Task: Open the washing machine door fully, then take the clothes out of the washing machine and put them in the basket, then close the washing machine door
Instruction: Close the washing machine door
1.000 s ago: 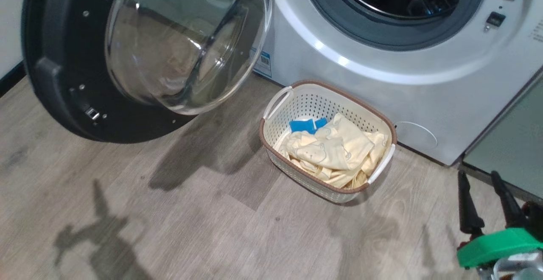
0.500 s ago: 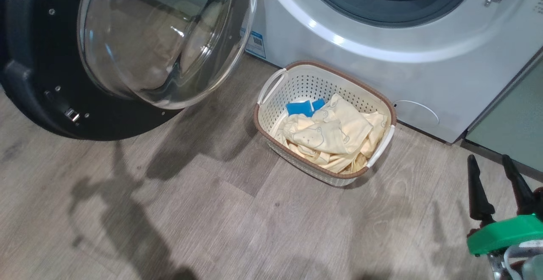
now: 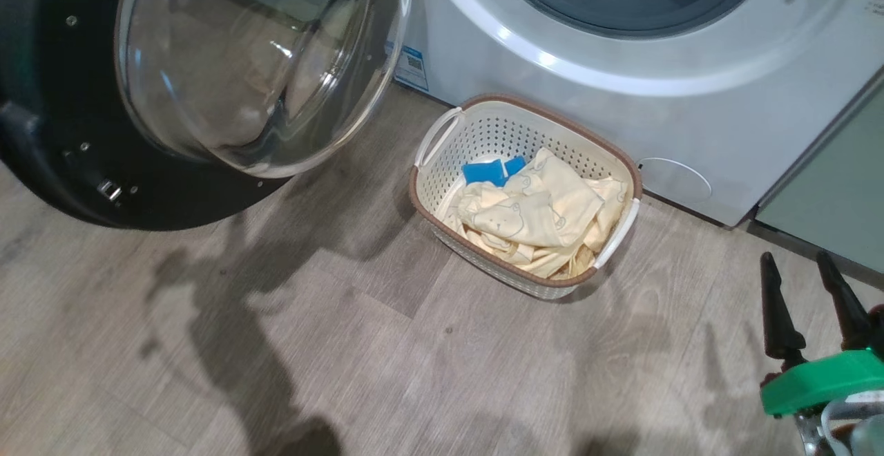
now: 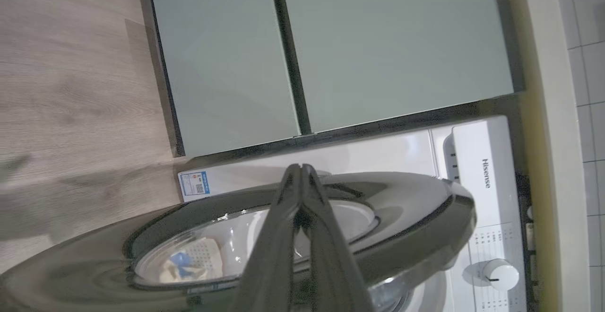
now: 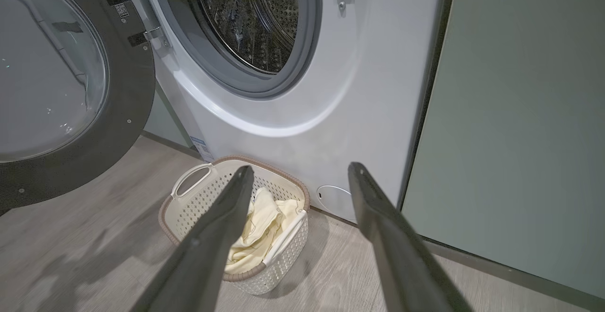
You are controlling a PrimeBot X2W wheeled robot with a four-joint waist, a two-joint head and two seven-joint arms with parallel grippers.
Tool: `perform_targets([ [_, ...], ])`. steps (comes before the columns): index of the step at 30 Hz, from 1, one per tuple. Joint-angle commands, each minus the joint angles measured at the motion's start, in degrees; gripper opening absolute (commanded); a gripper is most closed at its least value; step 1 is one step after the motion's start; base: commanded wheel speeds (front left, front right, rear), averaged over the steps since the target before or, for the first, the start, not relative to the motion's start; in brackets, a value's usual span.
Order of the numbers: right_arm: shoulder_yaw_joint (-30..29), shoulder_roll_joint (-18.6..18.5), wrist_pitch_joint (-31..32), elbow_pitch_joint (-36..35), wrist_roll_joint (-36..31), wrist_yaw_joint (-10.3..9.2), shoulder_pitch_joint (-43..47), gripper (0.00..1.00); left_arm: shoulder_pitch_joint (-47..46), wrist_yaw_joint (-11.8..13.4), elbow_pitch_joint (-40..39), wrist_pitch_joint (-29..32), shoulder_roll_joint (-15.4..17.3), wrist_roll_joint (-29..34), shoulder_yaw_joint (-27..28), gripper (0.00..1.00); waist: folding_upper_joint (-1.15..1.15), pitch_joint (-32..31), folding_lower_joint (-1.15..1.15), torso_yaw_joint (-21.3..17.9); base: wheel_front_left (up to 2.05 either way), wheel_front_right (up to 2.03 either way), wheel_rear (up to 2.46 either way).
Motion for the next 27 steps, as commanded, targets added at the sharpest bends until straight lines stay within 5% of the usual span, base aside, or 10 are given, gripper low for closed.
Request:
perform_targets([
  [1, 1.3, -1.2, -0.4, -1.8, -0.5, 0.23, -2.3, 1.00, -1.6, 0.1, -1.7, 0.4, 3.2, 0.7, 0.0, 0.00, 0.00, 0.0, 0.00, -0.2, 0.00, 0.00, 0.00],
  [16, 0.7, -0.5, -0.4, -1.6, -0.6, 0.23, -1.9, 1.00, -1.9, -1.3, -1.4, 9.0, 1.7, 1.1, -3.3, 0.00, 0.00, -0.6, 0.00, -1.2, 0.00, 0.00, 0.00],
  [27, 0.1, 1.3, -0.4, -1.1, -0.3, 0.23, -0.6, 1.00, -1.9, -2.3, -4.2, 17.3, -4.4, 1.0, -7.8, 0.00, 0.00, -4.9, 0.00, -1.0, 0.00, 0.00, 0.00],
])
